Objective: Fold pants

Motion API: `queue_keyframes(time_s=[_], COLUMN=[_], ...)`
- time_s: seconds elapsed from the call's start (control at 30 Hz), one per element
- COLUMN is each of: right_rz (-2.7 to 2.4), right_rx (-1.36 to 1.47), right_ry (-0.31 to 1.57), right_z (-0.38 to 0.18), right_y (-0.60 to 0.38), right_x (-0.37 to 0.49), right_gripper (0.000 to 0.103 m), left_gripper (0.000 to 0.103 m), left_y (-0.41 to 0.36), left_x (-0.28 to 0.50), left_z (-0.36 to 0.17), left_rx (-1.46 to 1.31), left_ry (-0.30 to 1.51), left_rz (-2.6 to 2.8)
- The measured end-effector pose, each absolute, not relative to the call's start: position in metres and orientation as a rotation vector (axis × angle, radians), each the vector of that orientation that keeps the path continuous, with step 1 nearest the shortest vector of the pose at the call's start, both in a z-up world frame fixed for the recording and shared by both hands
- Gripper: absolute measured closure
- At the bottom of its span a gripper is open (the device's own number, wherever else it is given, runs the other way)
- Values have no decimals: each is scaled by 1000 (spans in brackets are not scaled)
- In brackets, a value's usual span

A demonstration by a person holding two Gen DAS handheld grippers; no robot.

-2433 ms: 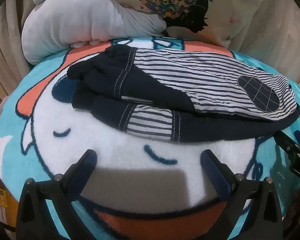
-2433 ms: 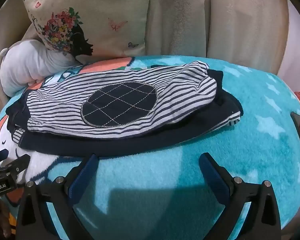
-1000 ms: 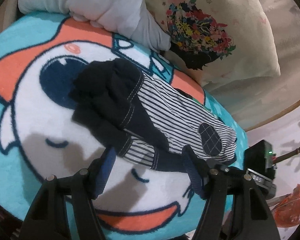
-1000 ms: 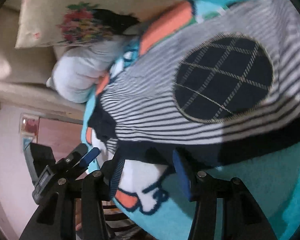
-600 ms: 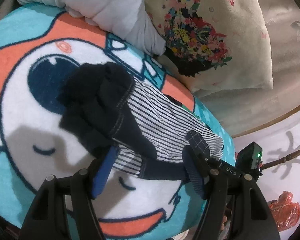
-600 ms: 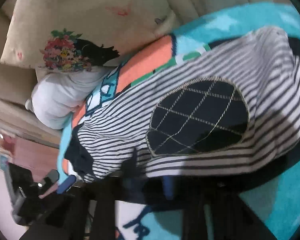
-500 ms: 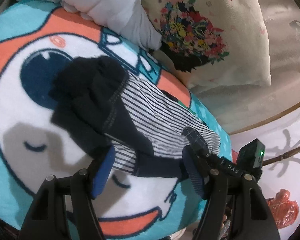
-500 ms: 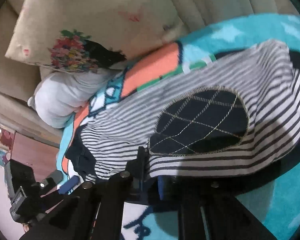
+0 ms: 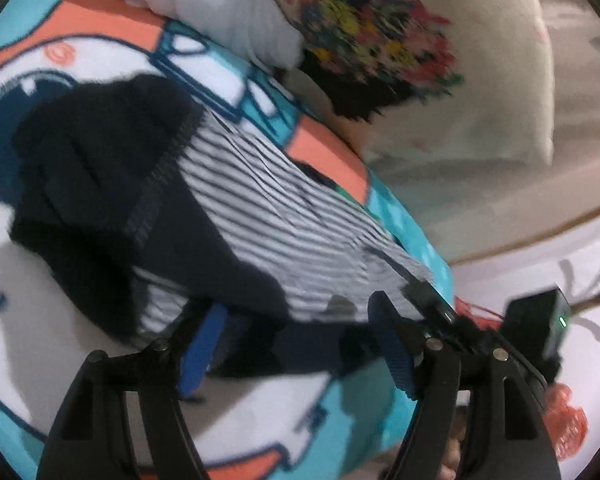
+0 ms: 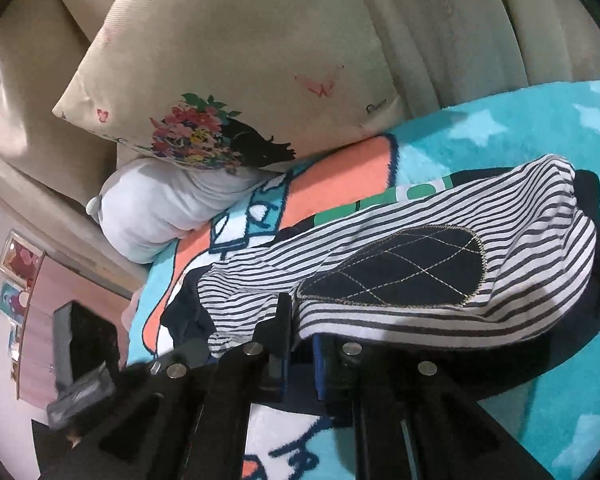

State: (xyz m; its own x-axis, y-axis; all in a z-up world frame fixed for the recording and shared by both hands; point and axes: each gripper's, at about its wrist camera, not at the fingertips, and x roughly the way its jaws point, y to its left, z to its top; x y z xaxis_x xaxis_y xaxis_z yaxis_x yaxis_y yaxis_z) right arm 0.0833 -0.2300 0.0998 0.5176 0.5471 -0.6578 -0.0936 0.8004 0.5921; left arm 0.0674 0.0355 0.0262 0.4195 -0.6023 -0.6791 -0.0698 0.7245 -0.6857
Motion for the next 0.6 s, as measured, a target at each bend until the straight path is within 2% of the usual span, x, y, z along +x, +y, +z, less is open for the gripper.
queue_keyframes(time_s=[0.2,0.4,0.5,0.6], right_rz=[395,286,223,199], right_rx=[457,142,-4,35], right_ry=[928,834,864,905], right_z=[118,121,101,89], right_y=[-226,-189,-177,-191], right_x=[109,169,192,211], right_gripper=[93,92,84,79], left_gripper=[32,32,32,32], left_y=[46,34,33,42], left_x=[108,164,175,182], left_z=[53,59,60,68], left_rx=[-598,-453,-417,-411], left_ry=[994,952,983,996], left_rz=[-255,-161,-196,-250])
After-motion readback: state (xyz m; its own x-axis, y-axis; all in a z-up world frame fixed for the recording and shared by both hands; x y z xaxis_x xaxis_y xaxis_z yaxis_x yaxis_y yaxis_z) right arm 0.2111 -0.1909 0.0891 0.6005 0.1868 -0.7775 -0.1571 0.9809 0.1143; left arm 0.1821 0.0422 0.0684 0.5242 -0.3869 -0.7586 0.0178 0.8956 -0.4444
